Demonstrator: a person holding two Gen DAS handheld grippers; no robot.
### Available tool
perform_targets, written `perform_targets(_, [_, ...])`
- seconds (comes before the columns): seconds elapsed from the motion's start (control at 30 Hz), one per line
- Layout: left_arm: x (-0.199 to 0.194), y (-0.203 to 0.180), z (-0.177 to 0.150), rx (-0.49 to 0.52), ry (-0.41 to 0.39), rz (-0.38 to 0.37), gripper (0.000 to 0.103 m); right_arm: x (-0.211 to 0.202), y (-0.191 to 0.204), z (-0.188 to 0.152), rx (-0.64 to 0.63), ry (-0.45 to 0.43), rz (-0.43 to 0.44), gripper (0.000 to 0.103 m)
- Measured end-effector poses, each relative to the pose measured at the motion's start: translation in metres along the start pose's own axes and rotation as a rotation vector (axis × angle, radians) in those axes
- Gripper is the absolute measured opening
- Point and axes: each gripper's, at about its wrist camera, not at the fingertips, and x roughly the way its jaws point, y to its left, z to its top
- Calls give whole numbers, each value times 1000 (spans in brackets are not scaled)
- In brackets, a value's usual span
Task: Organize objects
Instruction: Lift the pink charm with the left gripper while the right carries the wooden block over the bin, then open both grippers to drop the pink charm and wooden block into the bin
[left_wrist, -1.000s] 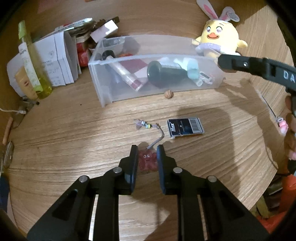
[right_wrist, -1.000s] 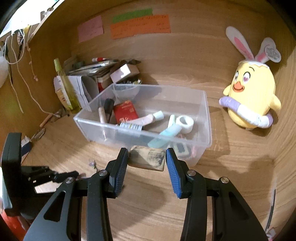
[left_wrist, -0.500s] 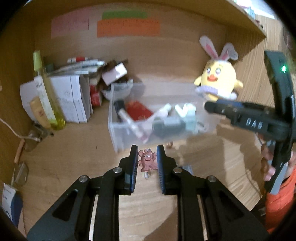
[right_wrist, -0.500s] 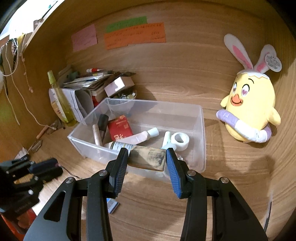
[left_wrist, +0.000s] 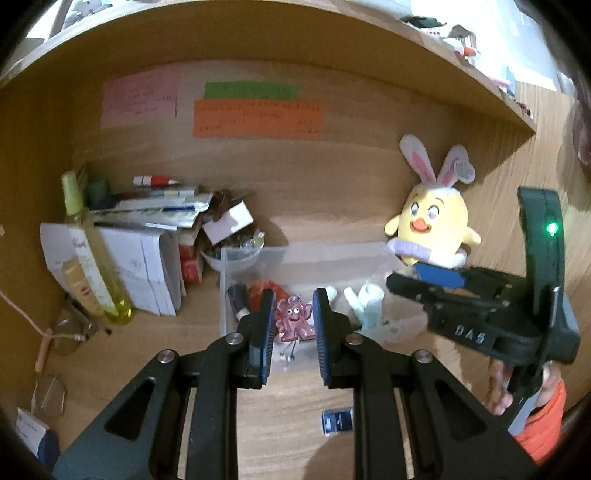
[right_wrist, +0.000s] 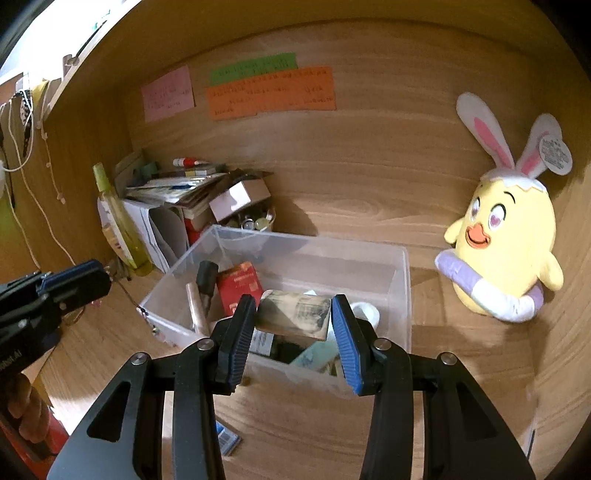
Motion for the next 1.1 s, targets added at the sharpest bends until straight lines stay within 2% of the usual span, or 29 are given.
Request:
perform_targets(0.13, [6, 0, 12, -7, -17, 3, 20, 8, 0, 7, 7, 5, 18, 39])
perform_targets(0.33, [27, 3, 17, -26, 13, -2, 20, 28, 2, 8, -12, 53, 5, 39])
perform_targets(0.67, [74, 16, 7, -67, 112, 10, 20, 60, -3, 0, -19, 128, -20, 39])
perform_targets(1.1, [112, 25, -9, -102, 221, 2, 20, 85, -7, -10, -21, 185, -28, 39])
